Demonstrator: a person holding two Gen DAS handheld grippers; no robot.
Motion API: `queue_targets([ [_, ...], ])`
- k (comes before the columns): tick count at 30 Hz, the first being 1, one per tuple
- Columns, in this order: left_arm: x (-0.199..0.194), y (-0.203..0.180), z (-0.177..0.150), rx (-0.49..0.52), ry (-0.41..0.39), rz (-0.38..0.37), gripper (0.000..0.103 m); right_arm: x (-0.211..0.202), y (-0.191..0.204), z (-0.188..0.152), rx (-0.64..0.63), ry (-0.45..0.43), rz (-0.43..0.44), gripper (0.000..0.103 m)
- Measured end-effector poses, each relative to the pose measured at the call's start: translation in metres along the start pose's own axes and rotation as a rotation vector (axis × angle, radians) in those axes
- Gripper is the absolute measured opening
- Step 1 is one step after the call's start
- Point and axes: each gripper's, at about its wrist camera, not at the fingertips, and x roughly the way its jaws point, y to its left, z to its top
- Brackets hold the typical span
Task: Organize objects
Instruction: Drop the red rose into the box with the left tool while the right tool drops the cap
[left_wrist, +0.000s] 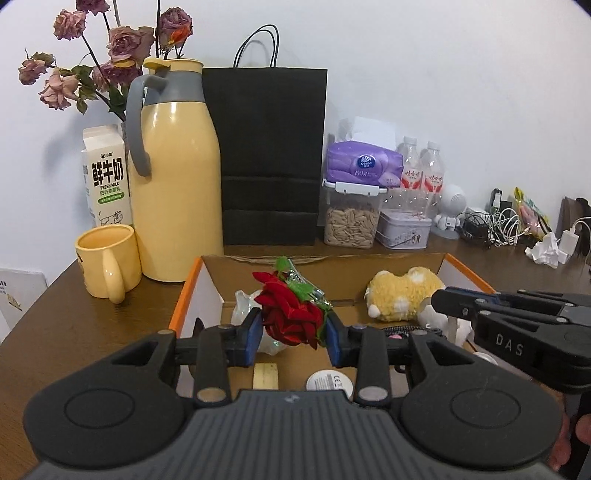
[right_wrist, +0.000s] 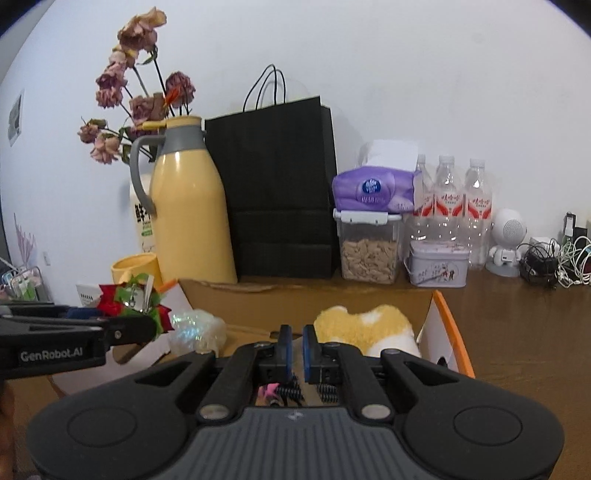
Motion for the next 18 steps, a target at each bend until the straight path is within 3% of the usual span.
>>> queue_targets([
  [3, -0.001, 0.0, -0.001, -0.006, -0.006, 0.017, 0.044, -0.004, 0.003, -0.001, -0.007, 0.007, -0.001, 0.008],
  [4, -0.003, 0.0, -0.001, -0.007, -0.012, 0.025, 0.059, -0.006, 0.003, -0.001, -0.006, 0.009, -0.003, 0.01],
  [5, -0.004, 0.0, -0.001, -0.009, -0.022, 0.038, 0.082, -0.007, 0.004, -0.001, -0.006, 0.009, -0.015, 0.015],
  [7, -0.012, 0.001, -0.002, -0.013, -0.069, 0.069, 0.103, -0.01, 0.005, -0.002, -0.01, 0.017, -0.041, 0.048],
  [8, -0.016, 0.001, -0.001, -0.017, -0.089, 0.077, 0.103, -0.012, 0.005, -0.003, -0.011, 0.015, -0.061, 0.076],
  [9, -0.019, 0.002, -0.001, -0.019, -0.102, 0.079, 0.103, -0.015, 0.006, -0.003, -0.015, 0.008, -0.076, 0.096],
  [12, -0.024, 0.005, 0.001, -0.034, -0.126, 0.092, 0.103, -0.023, 0.005, -0.003, -0.021, -0.02, -0.096, 0.103],
  [18, -0.023, 0.006, 0.0, -0.051, -0.114, 0.099, 0.103, -0.024, 0.002, -0.004, -0.006, -0.012, -0.091, 0.103],
])
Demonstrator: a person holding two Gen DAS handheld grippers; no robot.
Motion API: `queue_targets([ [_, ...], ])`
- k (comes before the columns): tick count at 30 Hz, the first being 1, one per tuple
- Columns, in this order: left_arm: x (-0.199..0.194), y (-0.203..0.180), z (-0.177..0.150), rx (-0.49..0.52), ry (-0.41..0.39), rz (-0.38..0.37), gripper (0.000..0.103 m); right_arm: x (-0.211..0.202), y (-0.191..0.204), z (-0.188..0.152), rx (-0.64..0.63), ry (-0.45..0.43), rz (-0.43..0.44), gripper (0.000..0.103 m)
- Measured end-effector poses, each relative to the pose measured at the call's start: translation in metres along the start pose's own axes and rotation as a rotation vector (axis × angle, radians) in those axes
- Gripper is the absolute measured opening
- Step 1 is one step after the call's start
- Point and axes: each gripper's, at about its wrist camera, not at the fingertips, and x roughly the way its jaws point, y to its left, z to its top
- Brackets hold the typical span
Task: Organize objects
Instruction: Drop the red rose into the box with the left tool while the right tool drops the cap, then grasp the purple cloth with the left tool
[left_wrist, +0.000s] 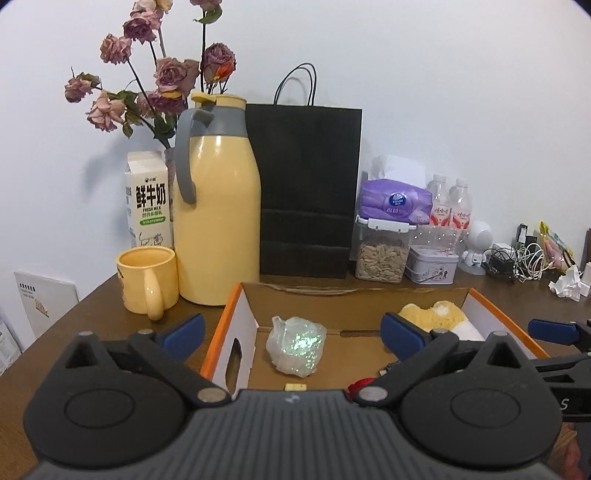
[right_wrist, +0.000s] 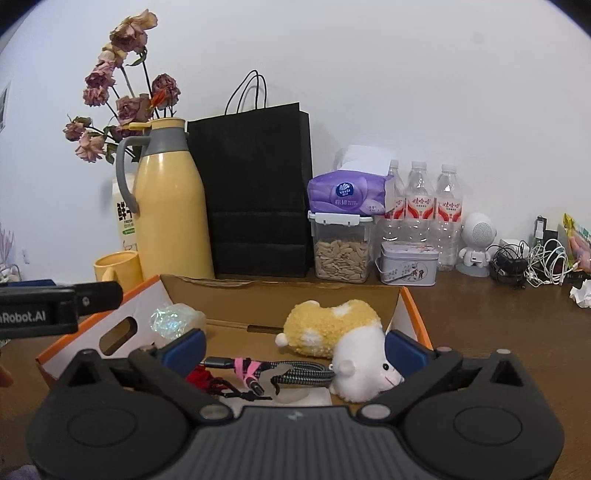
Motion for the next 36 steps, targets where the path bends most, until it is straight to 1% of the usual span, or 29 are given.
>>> queue_targets([
  [3, 0.001, -0.001, -0.002, 0.003, 0.005, -0.002, 0.103, -0.001, 0.001, 0.0, -0.004, 0.0, -0.001, 0.103],
  [11, -0.01, -0.002, -0.005, 0.005, -0.014, -0.015, 0.103, -0.014, 0.006, -0.001, -0.029, -0.027, 0.007, 0.103],
  [14, -0.016, 0.001, -0.008, 0.005, -0.016, -0.021, 0.103, -0.021, 0.004, -0.003, -0.037, -0.035, 0.0, 0.103],
  [18, -0.025, 0.005, -0.013, 0.005, -0.018, -0.011, 0.103, -0.033, -0.001, -0.01, -0.041, -0.033, -0.014, 0.103],
  [21, -0.031, 0.011, -0.017, 0.002, -0.004, -0.005, 0.103, -0.043, -0.005, -0.015, -0.041, -0.022, -0.016, 0.103],
  [27, -0.051, 0.023, -0.021, -0.001, 0.037, -0.025, 0.103, -0.067, -0.003, -0.028, -0.072, 0.003, 0.033, 0.103],
  [29, -0.057, 0.027, -0.025, 0.003, 0.061, -0.03, 0.103, -0.073, 0.001, -0.035, -0.092, 0.021, 0.056, 0.103],
  [32, -0.064, 0.034, -0.033, 0.009, 0.093, -0.017, 0.103, -0.077, 0.01, -0.044, -0.115, 0.057, 0.083, 0.103],
  [36, -0.071, 0.049, -0.044, -0.02, 0.161, -0.012, 0.103, -0.082, 0.022, -0.053, -0.126, 0.092, 0.127, 0.103],
])
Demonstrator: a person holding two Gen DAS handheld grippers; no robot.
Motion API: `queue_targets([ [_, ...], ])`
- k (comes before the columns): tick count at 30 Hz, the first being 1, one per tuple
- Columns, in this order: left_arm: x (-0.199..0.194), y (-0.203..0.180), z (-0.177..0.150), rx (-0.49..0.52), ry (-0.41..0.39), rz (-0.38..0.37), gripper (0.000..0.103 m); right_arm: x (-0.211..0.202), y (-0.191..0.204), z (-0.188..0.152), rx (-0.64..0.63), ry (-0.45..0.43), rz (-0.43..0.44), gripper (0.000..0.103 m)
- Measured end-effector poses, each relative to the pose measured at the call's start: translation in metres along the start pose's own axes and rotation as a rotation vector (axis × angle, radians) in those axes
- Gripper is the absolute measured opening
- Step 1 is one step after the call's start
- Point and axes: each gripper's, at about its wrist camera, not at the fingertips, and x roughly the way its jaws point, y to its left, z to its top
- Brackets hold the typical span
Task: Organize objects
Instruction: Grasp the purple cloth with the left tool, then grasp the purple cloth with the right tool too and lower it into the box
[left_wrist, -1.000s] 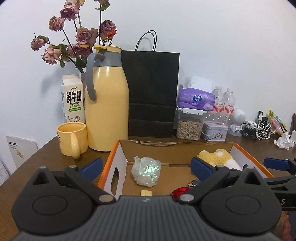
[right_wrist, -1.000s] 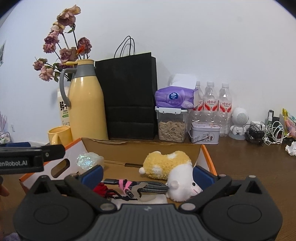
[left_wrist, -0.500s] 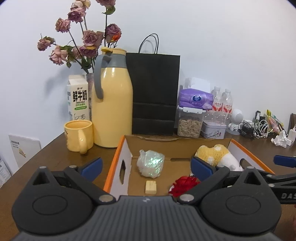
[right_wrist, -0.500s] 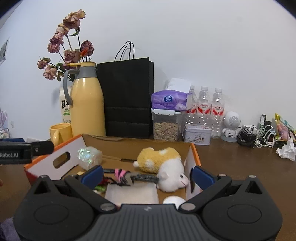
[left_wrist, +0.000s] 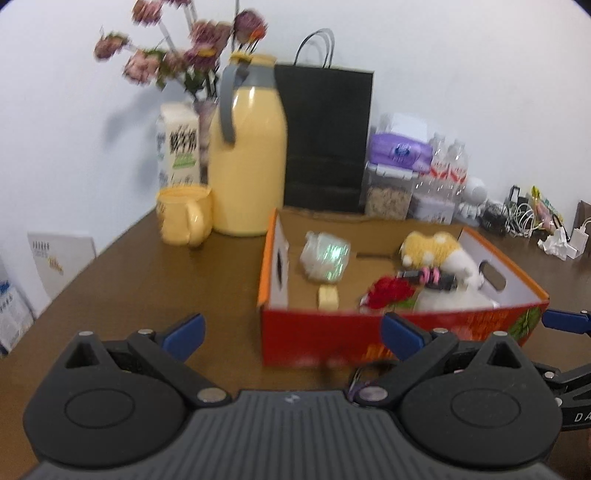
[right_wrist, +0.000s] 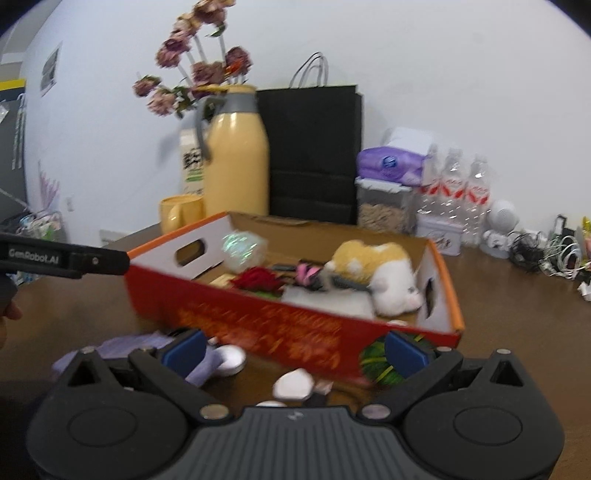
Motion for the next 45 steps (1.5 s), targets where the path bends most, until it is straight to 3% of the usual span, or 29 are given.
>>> queue_targets([
  [13, 0.006, 0.025, -0.043, -0.181, 0.239, -0.13, 0.103, 0.0, 0.032, -0.016, 0.069, 0.107, 0.161, 0.103],
  [20, 0.008, 0.027, -0.047, -0.243, 0.251, -0.16, 0.103, 0.006, 0.035, -0.022, 0.107, 0.143, 0.184, 0.101],
  [24, 0.006, 0.023, -0.048, -0.264, 0.248, -0.21, 0.103, 0.007, 0.035, -0.022, 0.128, 0.134, 0.208, 0.091],
  [26, 0.005, 0.021, -0.049, -0.279, 0.245, -0.218, 0.087, 0.006, 0.036, -0.023, 0.131, 0.126, 0.219, 0.085],
  [29, 0.005, 0.022, -0.05, -0.309, 0.25, -0.25, 0.065, 0.004, 0.037, -0.023, 0.13, 0.116, 0.256, 0.066],
  [30, 0.005, 0.022, -0.05, -0.315, 0.25, -0.253, 0.063, 0.003, 0.038, -0.023, 0.129, 0.115, 0.27, 0.058],
  [32, 0.003, 0.023, -0.05, -0.321, 0.242, -0.259, 0.049, 0.001, 0.04, -0.023, 0.122, 0.108, 0.282, 0.054],
  [34, 0.0, 0.023, -0.05, -0.334, 0.23, -0.27, 0.042, -0.001, 0.041, -0.023, 0.119, 0.095, 0.274, 0.046],
  [41, -0.009, 0.021, -0.046, -0.314, 0.194, -0.257, 0.034, -0.006, 0.038, -0.022, 0.124, 0.062, 0.271, 0.028],
  [43, -0.012, 0.02, -0.044, -0.307, 0.178, -0.265, 0.031, -0.009, 0.037, -0.02, 0.123, 0.047, 0.277, 0.018],
  [44, -0.014, 0.018, -0.042, -0.299, 0.169, -0.263, 0.03, -0.01, 0.037, -0.02, 0.121, 0.042, 0.29, 0.007],
  [45, -0.017, 0.016, -0.041, -0.285, 0.156, -0.257, 0.03, -0.011, 0.037, -0.019, 0.117, 0.037, 0.297, 0.007],
])
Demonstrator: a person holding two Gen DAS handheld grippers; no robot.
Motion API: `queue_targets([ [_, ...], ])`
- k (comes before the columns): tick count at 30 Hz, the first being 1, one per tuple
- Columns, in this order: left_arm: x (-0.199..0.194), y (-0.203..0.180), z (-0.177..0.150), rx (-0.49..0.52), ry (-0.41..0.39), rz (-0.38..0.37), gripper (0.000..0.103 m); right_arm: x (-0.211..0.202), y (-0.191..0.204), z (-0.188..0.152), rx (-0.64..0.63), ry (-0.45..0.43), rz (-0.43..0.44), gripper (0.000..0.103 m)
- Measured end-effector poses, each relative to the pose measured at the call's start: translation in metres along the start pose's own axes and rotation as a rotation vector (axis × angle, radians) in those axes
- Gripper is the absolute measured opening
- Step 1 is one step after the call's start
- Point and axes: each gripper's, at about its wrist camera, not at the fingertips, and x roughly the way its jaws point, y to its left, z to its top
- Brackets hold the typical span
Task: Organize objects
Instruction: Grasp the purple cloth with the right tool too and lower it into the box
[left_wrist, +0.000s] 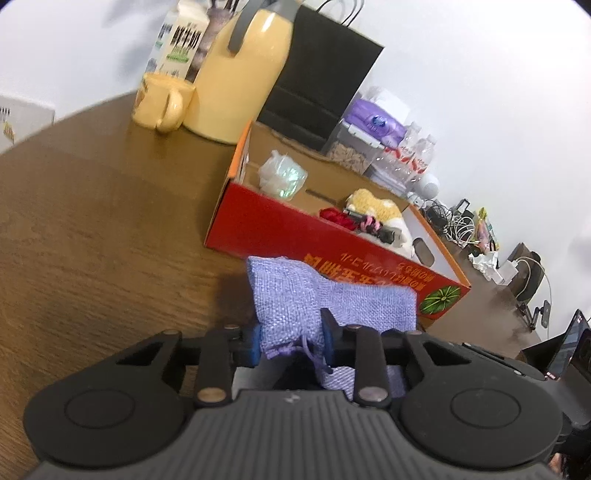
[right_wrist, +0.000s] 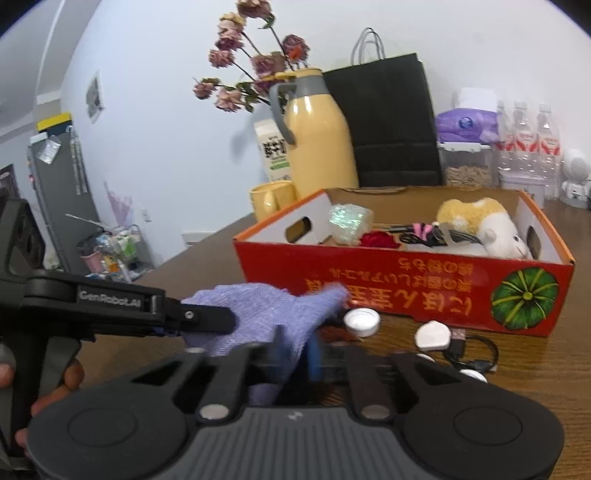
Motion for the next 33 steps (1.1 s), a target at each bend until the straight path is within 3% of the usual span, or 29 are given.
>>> queue_targets([
  [2, -0.003, -0.006, 0.001, 0.03, -0.017, -0.001, 0.024, -0.002, 0.003, 0.001, -0.02, -0.008, 0.006, 0.007],
  [14, -0.004, -0.042, 0.029, 0.128, -0.113, -0.032, 0.024, -0.013, -0.003, 0.025, -0.048, -0.095, -0.029, 0.006],
  [25, 0.032, -0.083, 0.077, 0.194, -0.167, -0.047, 0.024, -0.003, -0.038, 0.078, -0.052, -0.194, -0.11, 0.006],
  [33, 0.078, -0.093, 0.103, 0.192, -0.168, -0.018, 0.024, 0.032, -0.071, 0.113, -0.036, -0.211, -0.156, 0.006],
])
